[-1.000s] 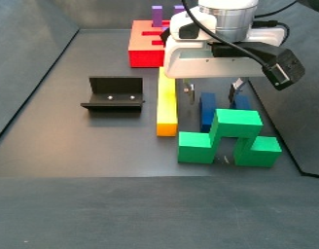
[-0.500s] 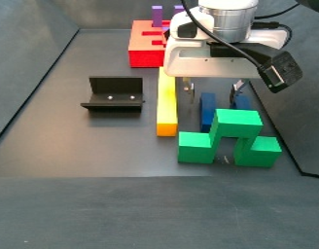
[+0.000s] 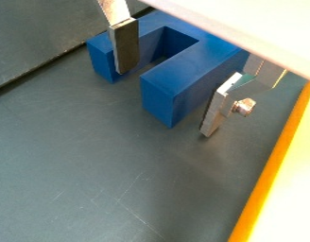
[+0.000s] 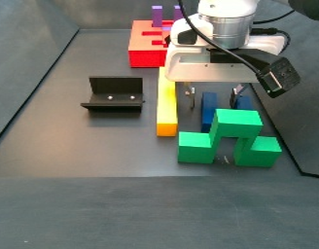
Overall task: Pick up the blue object. Move up. Place the blue object on the fixture. Regrasp the blue object. Move to above the board. Insert the blue object.
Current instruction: Pick up the blue object.
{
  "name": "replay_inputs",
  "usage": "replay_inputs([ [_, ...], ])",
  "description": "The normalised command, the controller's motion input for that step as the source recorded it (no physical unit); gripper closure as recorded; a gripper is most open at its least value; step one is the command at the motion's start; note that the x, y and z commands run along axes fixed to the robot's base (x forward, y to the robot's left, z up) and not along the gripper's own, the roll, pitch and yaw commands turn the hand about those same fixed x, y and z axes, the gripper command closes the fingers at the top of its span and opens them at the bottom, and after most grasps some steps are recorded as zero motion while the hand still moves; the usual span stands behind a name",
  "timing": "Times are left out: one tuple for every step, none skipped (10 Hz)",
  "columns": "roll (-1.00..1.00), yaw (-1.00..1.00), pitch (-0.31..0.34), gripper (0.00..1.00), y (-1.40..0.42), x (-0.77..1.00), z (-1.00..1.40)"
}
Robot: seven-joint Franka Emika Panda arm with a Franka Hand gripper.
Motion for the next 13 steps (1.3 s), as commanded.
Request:
replay_inputs([
  [0.00, -0.06, -0.007, 0.00, 0.00, -0.03, 0.00],
  [-0.02, -0.08, -0.011, 0.00, 0.00, -0.06, 0.00],
  [0.00, -0.07, -0.006, 0.00, 0.00, -0.08, 0.00],
  [0.00, -0.08, -0.004, 0.00, 0.00, -0.07, 0.00],
  [0.00, -0.06, 0.000, 0.00, 0.00, -0.05, 0.00],
  [0.00, -0.02, 0.000, 0.00, 0.00, 0.00, 0.00],
  [0.00, 0.00, 0.000, 0.00, 0.00, 0.00, 0.00],
  [0.00, 0.00, 0.000, 1.00, 0.00, 0.00, 0.00],
  [0.00, 0.00, 0.000, 1.00, 0.00, 0.00, 0.00],
  [0.00, 0.00, 0.000, 1.00, 0.00, 0.00, 0.00],
  [0.00, 0.00, 0.000, 1.00, 0.00, 0.00, 0.00],
  [0.00, 0.00, 0.000, 1.00, 0.00, 0.00, 0.00],
  [0.00, 0.00, 0.000, 1.00, 0.00, 0.00, 0.00],
])
